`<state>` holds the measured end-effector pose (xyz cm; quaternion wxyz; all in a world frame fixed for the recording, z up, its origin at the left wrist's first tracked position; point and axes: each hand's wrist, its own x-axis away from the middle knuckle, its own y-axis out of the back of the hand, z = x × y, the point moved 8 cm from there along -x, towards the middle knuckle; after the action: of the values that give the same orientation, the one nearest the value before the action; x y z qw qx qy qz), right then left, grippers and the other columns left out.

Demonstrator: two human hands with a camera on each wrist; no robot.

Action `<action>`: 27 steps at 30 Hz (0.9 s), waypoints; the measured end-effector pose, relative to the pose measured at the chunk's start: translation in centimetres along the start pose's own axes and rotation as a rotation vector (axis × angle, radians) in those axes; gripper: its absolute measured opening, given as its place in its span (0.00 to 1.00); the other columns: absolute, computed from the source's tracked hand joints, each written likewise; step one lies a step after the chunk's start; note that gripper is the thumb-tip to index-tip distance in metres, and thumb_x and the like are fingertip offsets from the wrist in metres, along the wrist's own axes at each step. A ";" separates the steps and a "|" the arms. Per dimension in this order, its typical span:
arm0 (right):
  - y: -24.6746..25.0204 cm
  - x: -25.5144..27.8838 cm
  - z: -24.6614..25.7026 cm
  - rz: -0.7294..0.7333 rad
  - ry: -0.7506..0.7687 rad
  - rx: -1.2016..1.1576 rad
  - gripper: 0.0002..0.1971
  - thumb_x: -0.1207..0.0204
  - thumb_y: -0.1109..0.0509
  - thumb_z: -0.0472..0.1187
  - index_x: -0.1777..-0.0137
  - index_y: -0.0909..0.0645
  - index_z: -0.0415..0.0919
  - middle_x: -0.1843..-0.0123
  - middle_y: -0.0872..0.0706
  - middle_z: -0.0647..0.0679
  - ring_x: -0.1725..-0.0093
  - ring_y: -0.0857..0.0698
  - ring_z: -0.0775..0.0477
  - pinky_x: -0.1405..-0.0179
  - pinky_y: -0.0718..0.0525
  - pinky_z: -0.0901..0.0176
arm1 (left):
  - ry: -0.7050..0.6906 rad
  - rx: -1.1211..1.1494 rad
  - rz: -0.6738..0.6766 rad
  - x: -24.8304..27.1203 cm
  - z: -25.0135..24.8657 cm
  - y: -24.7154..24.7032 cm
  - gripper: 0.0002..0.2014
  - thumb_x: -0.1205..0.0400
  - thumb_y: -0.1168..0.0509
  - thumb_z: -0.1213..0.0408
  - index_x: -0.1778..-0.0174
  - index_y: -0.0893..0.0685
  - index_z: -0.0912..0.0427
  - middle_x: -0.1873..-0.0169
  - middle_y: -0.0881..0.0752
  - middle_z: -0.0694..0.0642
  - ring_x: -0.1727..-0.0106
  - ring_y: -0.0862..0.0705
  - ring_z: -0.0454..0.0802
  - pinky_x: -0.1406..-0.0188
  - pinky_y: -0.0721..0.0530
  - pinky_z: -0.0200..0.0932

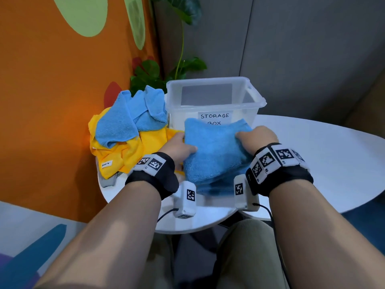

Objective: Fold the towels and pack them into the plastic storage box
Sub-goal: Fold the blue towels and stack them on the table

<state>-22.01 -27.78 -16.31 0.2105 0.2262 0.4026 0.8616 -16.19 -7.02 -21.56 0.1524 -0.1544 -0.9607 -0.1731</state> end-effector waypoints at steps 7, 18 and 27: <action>-2.5 0.5 -3.1 0.152 -0.026 0.177 0.20 0.16 0.43 0.38 0.26 0.29 0.33 0.29 0.23 0.36 0.35 0.22 0.37 0.38 0.25 0.53 | 0.038 -0.266 0.017 0.0 1.9 -1.0 0.18 0.17 0.34 0.62 0.31 0.24 0.58 0.36 0.17 0.58 0.38 0.17 0.60 0.39 0.16 0.61; -0.5 0.1 -4.9 0.060 -0.140 0.185 0.06 0.18 0.41 0.39 0.48 0.24 0.38 0.64 0.24 0.42 0.57 0.24 0.40 0.59 0.28 0.56 | 0.034 -0.225 -0.017 -0.3 2.1 -2.2 0.12 0.20 0.29 0.62 0.46 0.24 0.58 0.41 0.15 0.61 0.41 0.15 0.62 0.43 0.14 0.61; -1.2 0.3 -4.5 0.156 -0.117 0.255 0.16 0.16 0.42 0.44 0.39 0.22 0.33 0.42 0.17 0.39 0.52 0.23 0.42 0.62 0.29 0.61 | 0.024 -0.235 0.046 -1.2 2.5 -2.4 0.21 0.19 0.35 0.70 0.31 0.30 0.55 0.37 0.18 0.63 0.40 0.17 0.64 0.44 0.15 0.66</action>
<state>-24.60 -29.61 -19.80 0.1356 0.3315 0.4771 0.8025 -16.55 -8.46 -24.84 0.1488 -0.1912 -0.9280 -0.2829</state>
